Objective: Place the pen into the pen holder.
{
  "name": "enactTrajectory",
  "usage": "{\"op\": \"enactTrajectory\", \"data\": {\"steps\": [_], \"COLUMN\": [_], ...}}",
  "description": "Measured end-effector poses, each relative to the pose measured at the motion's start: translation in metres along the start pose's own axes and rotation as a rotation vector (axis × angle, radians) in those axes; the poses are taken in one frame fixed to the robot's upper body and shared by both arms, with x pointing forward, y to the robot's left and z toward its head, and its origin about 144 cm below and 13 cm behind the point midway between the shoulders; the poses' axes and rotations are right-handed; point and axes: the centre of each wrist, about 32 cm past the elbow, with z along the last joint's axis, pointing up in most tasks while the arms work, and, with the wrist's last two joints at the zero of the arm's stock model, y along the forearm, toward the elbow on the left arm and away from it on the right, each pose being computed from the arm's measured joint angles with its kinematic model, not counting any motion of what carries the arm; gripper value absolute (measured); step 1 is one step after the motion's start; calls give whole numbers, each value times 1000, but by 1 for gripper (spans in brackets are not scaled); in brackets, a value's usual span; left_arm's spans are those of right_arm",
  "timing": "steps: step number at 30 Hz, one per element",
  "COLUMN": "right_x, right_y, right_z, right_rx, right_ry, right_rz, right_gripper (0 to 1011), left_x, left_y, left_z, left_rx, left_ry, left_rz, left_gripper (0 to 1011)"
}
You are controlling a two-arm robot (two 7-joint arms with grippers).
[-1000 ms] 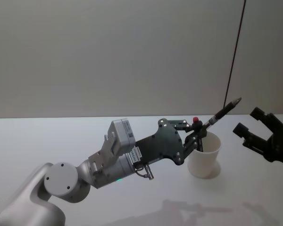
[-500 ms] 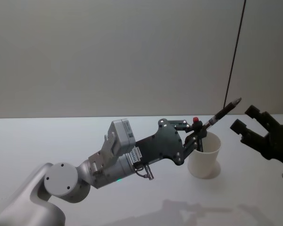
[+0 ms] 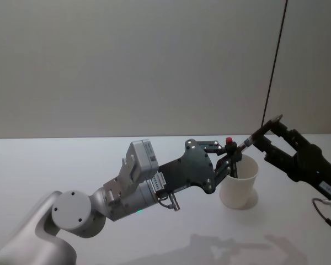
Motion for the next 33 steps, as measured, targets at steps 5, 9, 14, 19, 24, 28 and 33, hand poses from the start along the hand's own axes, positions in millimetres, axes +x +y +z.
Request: {"op": "enactTrajectory", "data": {"steps": [5, 9, 14, 19, 24, 28, 33], "right_x": [-1, -1, -1, -1, -2, -2, -2], "right_y": [5, 8, 11, 14, 15, 17, 18], "right_z": [-3, -4, -5, -7, -7, -7, -8], "right_rx": [-1, 0, 0, 1, 1, 2, 1], "right_ry": [8, 12, 16, 18, 18, 17, 15], "right_rz": [-11, -19, -27, -35, -38, -39, -44], "right_gripper": [864, 721, 591, 393, 254, 176, 124], "left_x": [0, 0, 0, 0, 0, 0, 0], "left_y": [0, 0, 0, 0, 0, 0, 0], "left_z": [0, 0, 0, 0, 0, 0, 0], "left_rx": [0, 0, 0, 0, 0, 0, 0], "left_ry": [0, 0, 0, 0, 0, 0, 0], "left_rz": [0, 0, 0, 0, 0, 0, 0], "left_gripper": [161, 161, 161, 161, 161, 161, 159]}}
